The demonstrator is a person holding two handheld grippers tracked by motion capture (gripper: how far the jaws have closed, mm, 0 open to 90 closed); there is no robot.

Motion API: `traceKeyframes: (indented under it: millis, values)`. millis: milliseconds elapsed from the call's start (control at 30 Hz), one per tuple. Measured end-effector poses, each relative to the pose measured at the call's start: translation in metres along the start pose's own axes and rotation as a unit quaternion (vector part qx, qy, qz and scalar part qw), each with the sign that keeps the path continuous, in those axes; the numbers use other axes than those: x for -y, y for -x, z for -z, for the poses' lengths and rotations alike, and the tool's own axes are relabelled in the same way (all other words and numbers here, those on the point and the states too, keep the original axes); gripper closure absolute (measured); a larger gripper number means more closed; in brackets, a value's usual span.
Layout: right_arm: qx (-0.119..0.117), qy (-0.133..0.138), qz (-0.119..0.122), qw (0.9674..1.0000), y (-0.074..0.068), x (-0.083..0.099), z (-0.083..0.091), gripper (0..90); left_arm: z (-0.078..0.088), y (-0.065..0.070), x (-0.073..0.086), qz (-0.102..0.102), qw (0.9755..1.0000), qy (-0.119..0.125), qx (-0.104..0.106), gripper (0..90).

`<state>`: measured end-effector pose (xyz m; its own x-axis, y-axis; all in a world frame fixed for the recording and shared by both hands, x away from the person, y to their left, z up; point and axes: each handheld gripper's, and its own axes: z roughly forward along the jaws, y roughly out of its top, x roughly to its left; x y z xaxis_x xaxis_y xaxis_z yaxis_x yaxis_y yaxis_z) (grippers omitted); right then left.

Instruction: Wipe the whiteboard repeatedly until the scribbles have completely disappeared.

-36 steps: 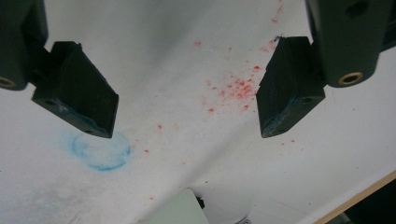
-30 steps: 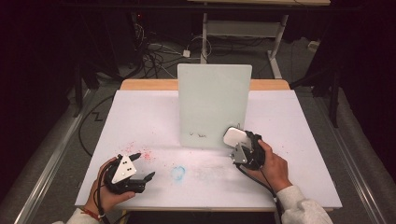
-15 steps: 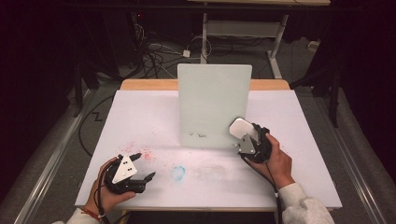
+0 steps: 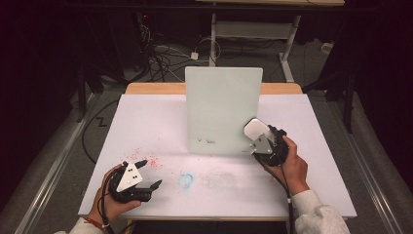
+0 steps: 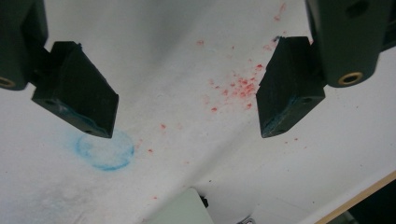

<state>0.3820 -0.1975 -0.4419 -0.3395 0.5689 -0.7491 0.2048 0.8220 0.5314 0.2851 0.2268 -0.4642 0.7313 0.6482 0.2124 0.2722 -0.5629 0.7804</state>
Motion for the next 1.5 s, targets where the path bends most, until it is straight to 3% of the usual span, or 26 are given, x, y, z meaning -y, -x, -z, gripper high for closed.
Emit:
traceKeyframes:
  millis: [67,267,333,433,533,667,800,900,933,1100,1200,1400,1500]
  values:
    - [-0.010,-0.003,-0.012,0.9999,0.000,0.004,-0.001,31.1,0.000,0.000,0.000,0.000,1.0000,-0.001,0.000,20.2]
    - [-0.021,-0.008,0.014,0.9996,-0.016,0.006,-0.003,31.1,0.000,0.000,0.000,0.000,1.0000,0.001,0.000,20.2]
    - [-0.029,-0.009,0.028,0.9991,-0.022,0.005,-0.003,31.1,0.000,0.001,-0.001,-0.001,1.0000,0.000,0.001,20.1]
    - [-0.017,-0.011,0.058,0.9981,-0.027,0.000,-0.003,31.1,-0.001,0.001,-0.001,0.000,1.0000,0.001,0.001,20.2]
    - [-0.032,-0.009,0.033,0.9989,-0.025,-0.004,-0.003,31.1,-0.002,0.001,-0.001,0.000,1.0000,0.001,0.002,20.1]
    - [-0.035,0.002,0.028,0.9990,-0.024,-0.013,-0.001,31.1,-0.002,0.001,-0.001,-0.002,1.0000,0.000,0.004,20.1]
    - [-0.028,0.017,0.021,0.9993,-0.023,-0.025,-0.001,31.1,-0.002,0.001,-0.001,-0.001,1.0000,0.000,0.004,20.2]
    - [-0.009,0.028,0.018,0.9994,-0.016,-0.029,0.000,31.1,-0.002,0.001,-0.001,-0.001,1.0000,0.000,0.004,20.2]
    - [0.003,0.030,0.012,0.9995,-0.014,-0.029,0.000,31.1,-0.002,0.001,0.000,-0.001,1.0000,0.000,0.005,20.1]
    - [0.012,0.030,-0.038,0.9988,0.002,-0.023,0.000,31.1,-0.002,0.001,0.000,0.000,1.0000,-0.001,0.004,20.2]
    - [0.004,0.028,-0.022,0.9993,-0.006,-0.019,-0.001,31.1,-0.002,0.001,-0.001,0.000,1.0000,-0.001,0.004,20.2]
    - [-0.029,0.020,0.037,0.9987,-0.041,-0.016,-0.002,31.0,-0.001,0.001,-0.001,0.001,1.0000,0.001,0.004,20.1]
    - [-0.031,0.019,0.052,0.9980,-0.045,-0.016,-0.003,31.0,-0.001,0.001,-0.001,0.000,1.0000,0.001,0.004,20.2]
